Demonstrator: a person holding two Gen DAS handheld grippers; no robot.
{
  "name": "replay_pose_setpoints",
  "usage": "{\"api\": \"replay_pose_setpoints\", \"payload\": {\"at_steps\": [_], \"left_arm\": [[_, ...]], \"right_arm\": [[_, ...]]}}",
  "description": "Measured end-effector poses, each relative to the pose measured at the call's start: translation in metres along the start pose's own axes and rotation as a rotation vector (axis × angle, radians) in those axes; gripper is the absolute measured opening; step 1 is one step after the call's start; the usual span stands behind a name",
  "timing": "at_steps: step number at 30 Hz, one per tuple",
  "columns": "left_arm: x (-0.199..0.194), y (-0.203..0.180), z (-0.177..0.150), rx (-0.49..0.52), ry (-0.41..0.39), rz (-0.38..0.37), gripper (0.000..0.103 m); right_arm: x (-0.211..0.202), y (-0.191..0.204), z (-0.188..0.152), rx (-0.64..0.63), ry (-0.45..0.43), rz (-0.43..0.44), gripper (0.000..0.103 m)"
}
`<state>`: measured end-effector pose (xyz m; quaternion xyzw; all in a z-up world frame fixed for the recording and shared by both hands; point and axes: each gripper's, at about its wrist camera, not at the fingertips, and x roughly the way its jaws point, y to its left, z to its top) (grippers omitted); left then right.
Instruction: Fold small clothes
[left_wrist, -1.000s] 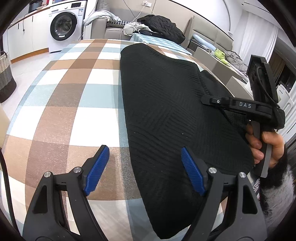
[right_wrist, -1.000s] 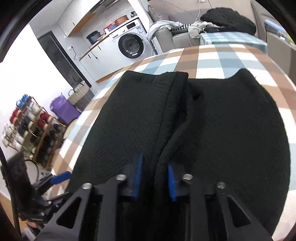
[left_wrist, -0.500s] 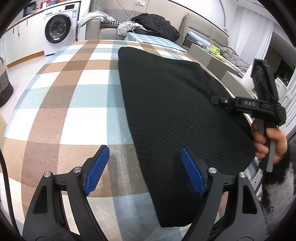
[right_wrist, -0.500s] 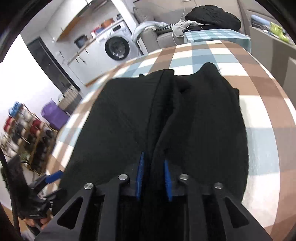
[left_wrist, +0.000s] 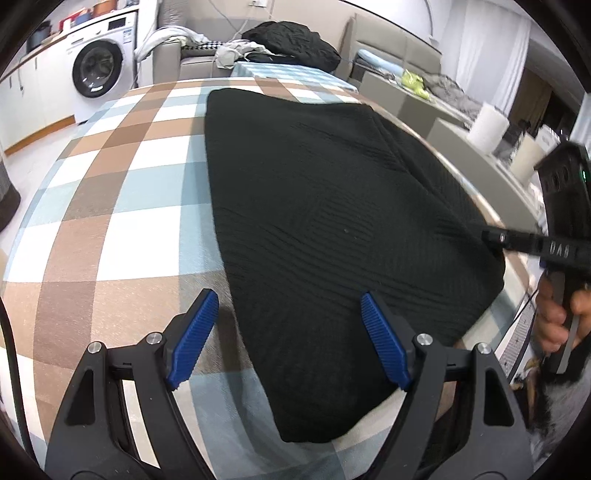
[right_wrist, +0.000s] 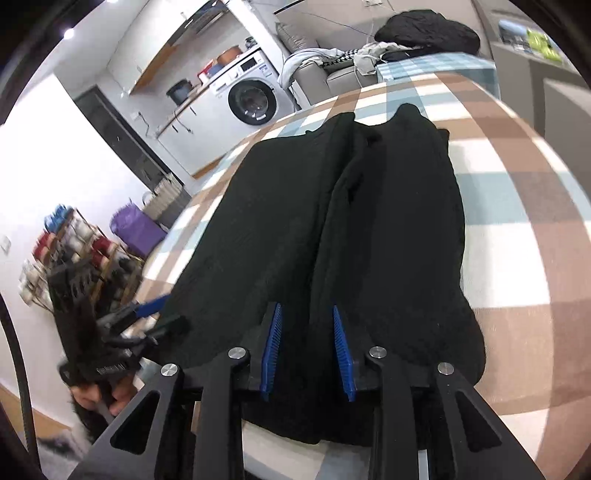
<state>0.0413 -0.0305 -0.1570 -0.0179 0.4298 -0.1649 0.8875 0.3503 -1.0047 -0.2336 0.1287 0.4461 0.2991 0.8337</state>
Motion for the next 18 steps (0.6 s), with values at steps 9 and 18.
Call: {"api": "replay_pose_setpoints", "payload": {"at_steps": [9,18], "left_arm": [[0.001,-0.014,-0.010,0.076,0.011,0.005,0.079],[-0.003,-0.006,-0.010,0.054,0.016,-0.022,0.079]], "right_arm": [[0.001,0.018,-0.010,-0.070,0.001,-0.003,0.039],[-0.016,0.036,-0.022,-0.150,-0.056,-0.040,0.010]]}}
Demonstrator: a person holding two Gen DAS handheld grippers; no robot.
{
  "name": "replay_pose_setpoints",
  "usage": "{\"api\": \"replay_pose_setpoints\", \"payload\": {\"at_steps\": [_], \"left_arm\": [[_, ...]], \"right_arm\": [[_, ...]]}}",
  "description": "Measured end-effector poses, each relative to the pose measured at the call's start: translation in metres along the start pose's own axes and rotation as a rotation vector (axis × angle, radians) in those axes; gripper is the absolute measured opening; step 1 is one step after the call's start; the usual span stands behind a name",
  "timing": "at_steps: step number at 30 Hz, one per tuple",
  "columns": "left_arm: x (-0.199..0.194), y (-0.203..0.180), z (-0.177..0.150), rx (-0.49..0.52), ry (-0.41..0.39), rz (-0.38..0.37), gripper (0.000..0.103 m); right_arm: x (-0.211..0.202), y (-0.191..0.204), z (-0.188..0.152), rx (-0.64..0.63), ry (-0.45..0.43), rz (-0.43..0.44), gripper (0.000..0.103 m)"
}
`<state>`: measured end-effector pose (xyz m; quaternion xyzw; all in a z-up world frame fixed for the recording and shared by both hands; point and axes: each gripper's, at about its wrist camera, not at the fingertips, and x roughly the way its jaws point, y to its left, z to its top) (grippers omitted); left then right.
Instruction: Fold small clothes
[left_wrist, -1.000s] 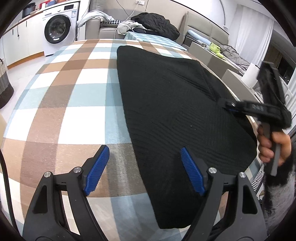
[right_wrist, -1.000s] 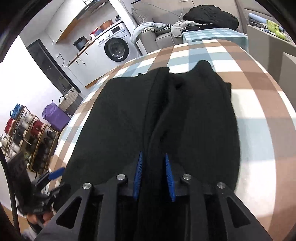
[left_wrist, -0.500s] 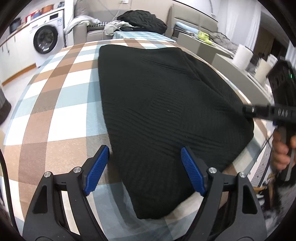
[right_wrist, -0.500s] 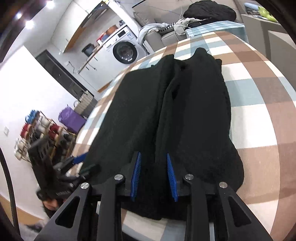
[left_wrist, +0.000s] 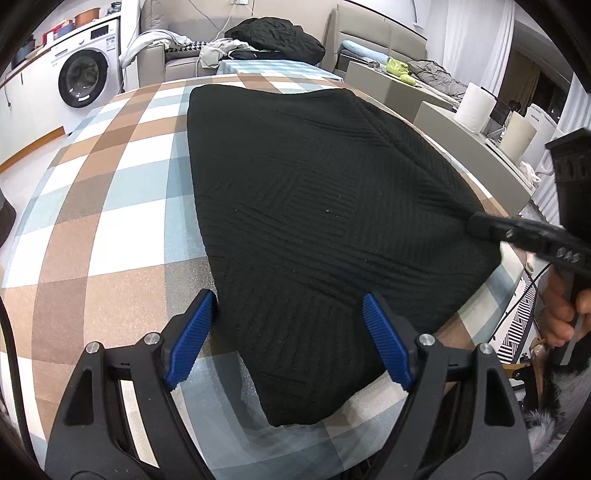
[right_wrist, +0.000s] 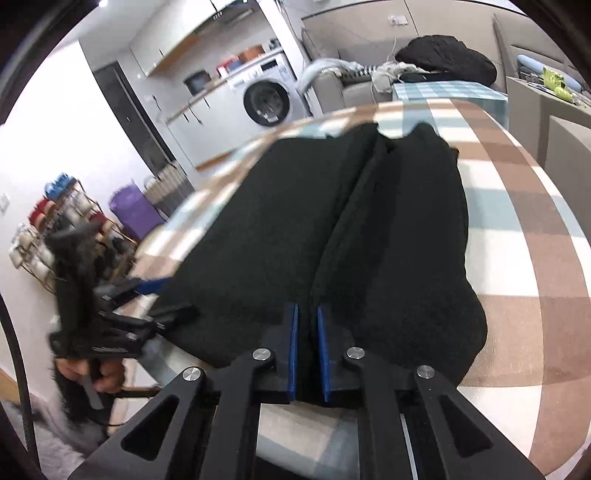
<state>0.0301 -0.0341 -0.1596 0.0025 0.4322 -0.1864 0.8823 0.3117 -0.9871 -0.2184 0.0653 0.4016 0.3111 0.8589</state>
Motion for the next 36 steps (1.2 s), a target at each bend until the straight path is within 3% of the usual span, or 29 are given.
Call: {"api": "replay_pose_setpoints", "payload": {"at_steps": [2,4,6,8,10,12,16,19,21,22,23,25,28,30,34,36], "left_arm": [[0.000,0.003,0.000,-0.007,0.001,-0.006,0.079],[-0.001,0.004,0.000,-0.011,0.002,-0.007,0.079],[-0.002,0.005,0.000,-0.009,0.001,0.000,0.079],[-0.002,0.006,0.001,-0.012,-0.001,-0.002,0.079],[-0.001,0.007,0.001,-0.017,0.002,-0.007,0.079],[-0.001,0.008,0.002,-0.023,0.000,-0.010,0.079],[-0.001,0.010,0.003,-0.035,-0.003,-0.011,0.079],[0.000,0.012,0.005,-0.045,-0.006,-0.010,0.079],[0.002,0.014,0.008,-0.057,-0.007,-0.011,0.079],[0.003,0.015,0.010,-0.063,-0.006,-0.014,0.079],[0.004,0.017,0.012,-0.074,-0.005,-0.021,0.079],[0.003,0.018,0.016,-0.087,-0.009,-0.021,0.079],[-0.003,0.019,0.020,-0.089,-0.027,-0.011,0.079],[-0.005,0.021,0.023,-0.093,-0.035,-0.011,0.079],[-0.001,0.020,0.031,-0.096,-0.036,-0.027,0.079],[0.005,0.018,0.036,-0.101,-0.027,-0.022,0.079]], "right_arm": [[-0.002,0.001,0.002,0.001,0.015,0.008,0.009],[0.011,0.000,-0.002,-0.017,0.085,-0.051,0.010],[0.014,-0.006,-0.002,0.003,0.102,-0.046,0.017],[0.009,-0.008,0.002,0.016,0.087,-0.027,0.037],[0.006,-0.012,0.010,0.034,0.045,-0.021,0.047],[0.013,-0.021,0.020,0.084,0.023,-0.005,0.047],[0.054,-0.037,0.049,0.164,0.065,-0.003,0.047],[0.071,-0.040,0.070,0.147,0.050,-0.027,0.047],[0.080,-0.041,0.080,0.148,0.046,-0.045,0.036],[0.085,-0.039,0.084,0.132,0.048,-0.054,0.015],[0.089,-0.037,0.088,0.108,0.057,-0.056,0.011],[0.088,-0.029,0.090,0.083,0.046,-0.057,0.009],[0.058,-0.020,0.101,0.010,-0.053,-0.057,0.008],[0.038,-0.026,0.110,0.012,-0.092,-0.110,0.008],[0.037,-0.049,0.105,0.023,-0.070,-0.291,0.011],[0.049,-0.074,0.098,0.107,0.009,-0.269,0.015]]}}
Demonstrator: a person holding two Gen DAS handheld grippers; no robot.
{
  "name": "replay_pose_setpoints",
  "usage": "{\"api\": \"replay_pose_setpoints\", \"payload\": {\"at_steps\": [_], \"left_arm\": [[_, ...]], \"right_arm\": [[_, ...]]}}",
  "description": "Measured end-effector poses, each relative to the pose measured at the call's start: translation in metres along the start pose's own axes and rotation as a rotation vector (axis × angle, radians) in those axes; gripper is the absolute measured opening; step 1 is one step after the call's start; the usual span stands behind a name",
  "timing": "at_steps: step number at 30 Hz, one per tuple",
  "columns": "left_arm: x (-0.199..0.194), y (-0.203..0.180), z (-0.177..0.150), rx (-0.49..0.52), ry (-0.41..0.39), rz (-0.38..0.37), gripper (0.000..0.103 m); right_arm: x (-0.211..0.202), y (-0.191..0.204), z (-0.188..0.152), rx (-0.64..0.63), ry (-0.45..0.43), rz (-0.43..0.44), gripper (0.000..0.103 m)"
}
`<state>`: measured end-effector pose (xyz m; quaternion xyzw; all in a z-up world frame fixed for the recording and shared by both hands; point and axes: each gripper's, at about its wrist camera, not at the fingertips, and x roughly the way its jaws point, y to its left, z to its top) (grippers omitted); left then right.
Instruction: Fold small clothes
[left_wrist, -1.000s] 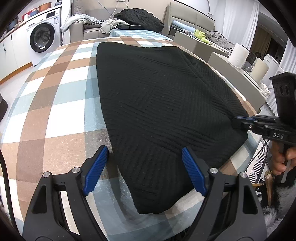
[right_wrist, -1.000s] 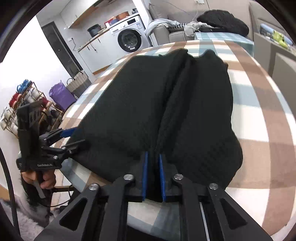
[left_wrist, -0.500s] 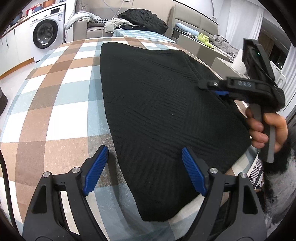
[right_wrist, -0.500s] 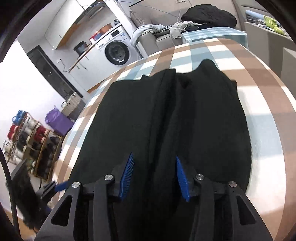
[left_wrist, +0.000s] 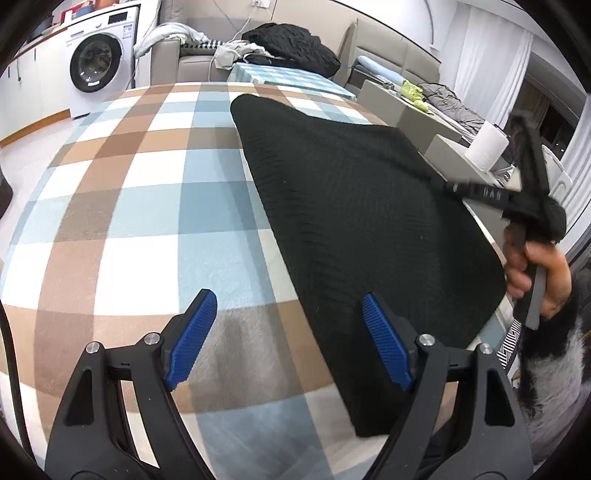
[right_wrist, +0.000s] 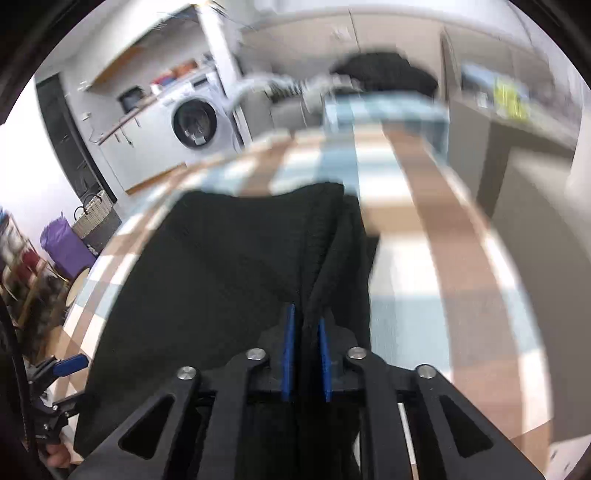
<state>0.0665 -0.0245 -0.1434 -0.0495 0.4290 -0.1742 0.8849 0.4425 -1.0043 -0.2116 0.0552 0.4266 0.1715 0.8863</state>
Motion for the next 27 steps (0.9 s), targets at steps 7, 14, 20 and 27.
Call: {"api": "replay_pose_setpoints", "payload": {"at_steps": [7,14,20,27], "left_arm": [[0.027,-0.008,0.014,-0.018,0.032,-0.023,0.073],[0.036,-0.014,0.017,-0.031,0.021,-0.088,0.019],[0.029,-0.007,0.016,-0.027,-0.001,-0.065,0.013],[0.008,0.033,0.010,-0.067,-0.023,-0.002,0.013]], "right_arm": [[-0.028,-0.017,-0.033,0.032,0.019,0.123,0.042],[-0.043,-0.009,-0.074,0.018,0.036,0.156,0.040],[-0.034,0.003,-0.080,0.013,0.046,0.187,0.035],[-0.018,0.046,-0.083,-0.042,0.078,0.247,0.035]]}}
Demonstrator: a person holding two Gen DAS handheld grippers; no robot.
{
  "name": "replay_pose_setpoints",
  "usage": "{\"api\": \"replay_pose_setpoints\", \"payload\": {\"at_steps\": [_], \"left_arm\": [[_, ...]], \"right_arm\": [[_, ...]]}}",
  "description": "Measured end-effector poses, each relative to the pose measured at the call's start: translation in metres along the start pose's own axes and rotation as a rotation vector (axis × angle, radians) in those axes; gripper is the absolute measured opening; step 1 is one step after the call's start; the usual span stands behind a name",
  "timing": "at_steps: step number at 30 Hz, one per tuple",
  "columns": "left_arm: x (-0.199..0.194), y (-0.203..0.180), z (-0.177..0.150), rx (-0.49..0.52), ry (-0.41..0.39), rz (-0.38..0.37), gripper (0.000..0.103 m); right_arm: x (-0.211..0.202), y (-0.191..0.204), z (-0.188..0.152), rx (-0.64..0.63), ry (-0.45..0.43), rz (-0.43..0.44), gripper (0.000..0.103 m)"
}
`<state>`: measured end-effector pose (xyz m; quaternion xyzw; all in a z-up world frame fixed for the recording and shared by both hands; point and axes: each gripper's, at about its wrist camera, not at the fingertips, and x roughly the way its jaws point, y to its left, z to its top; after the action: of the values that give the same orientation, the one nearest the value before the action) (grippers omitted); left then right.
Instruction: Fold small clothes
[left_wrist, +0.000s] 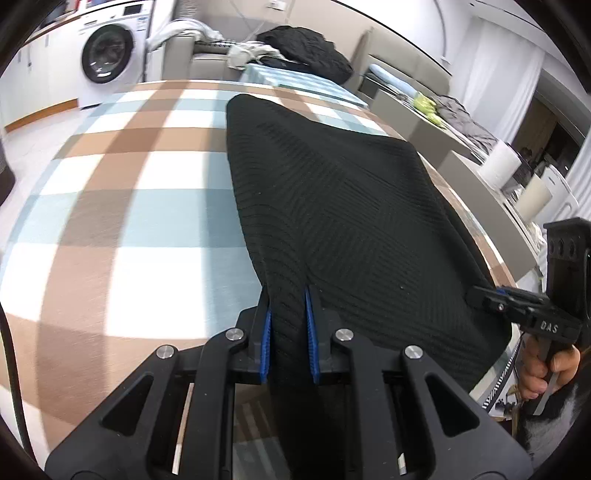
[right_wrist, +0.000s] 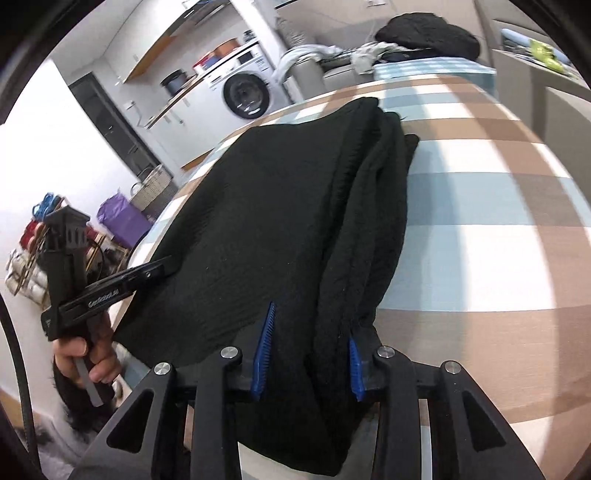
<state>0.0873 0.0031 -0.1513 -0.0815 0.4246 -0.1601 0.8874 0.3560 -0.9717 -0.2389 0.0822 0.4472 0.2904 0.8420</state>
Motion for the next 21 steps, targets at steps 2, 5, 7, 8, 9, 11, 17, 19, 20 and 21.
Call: {"api": "replay_pose_setpoints", "payload": {"at_steps": [2,5,7,8,9,11,17,19,20,21], "left_arm": [[-0.005,0.010,-0.001,-0.012,0.011,-0.003,0.014],[-0.015,0.013,-0.002,0.002,0.011,0.012,0.015],[-0.024,0.009,-0.004,0.035,-0.001,0.038,0.021],[-0.027,0.005,-0.008,0.058,0.010,0.054,0.032],[-0.028,0.004,-0.011,0.066,0.017,0.056,0.037],[-0.031,0.001,-0.021,0.076,0.037,0.039,0.047],[-0.040,0.005,-0.044,0.039,0.063,-0.004,0.042],[-0.046,0.007,-0.048,0.029,0.059,-0.030,0.032],[-0.050,0.008,-0.050,0.029,0.056,-0.035,0.029],[-0.052,0.008,-0.052,0.030,0.053,-0.037,0.027]], "right_arm": [[0.003,0.004,0.001,0.010,0.018,0.024,0.038],[-0.004,-0.004,0.001,0.039,0.032,0.070,0.038],[-0.015,-0.006,-0.003,0.034,0.012,0.099,0.038],[-0.019,-0.006,-0.007,0.032,0.008,0.108,0.038],[-0.020,-0.007,-0.009,0.027,0.006,0.105,0.038],[-0.018,-0.004,-0.016,0.006,0.016,0.089,0.031],[-0.023,0.005,-0.016,-0.021,-0.036,0.080,0.014],[-0.030,0.007,-0.020,-0.021,-0.039,0.096,0.014],[-0.026,0.007,-0.021,-0.019,-0.016,0.090,0.014],[-0.020,0.007,-0.024,-0.027,0.008,0.055,0.014]]}}
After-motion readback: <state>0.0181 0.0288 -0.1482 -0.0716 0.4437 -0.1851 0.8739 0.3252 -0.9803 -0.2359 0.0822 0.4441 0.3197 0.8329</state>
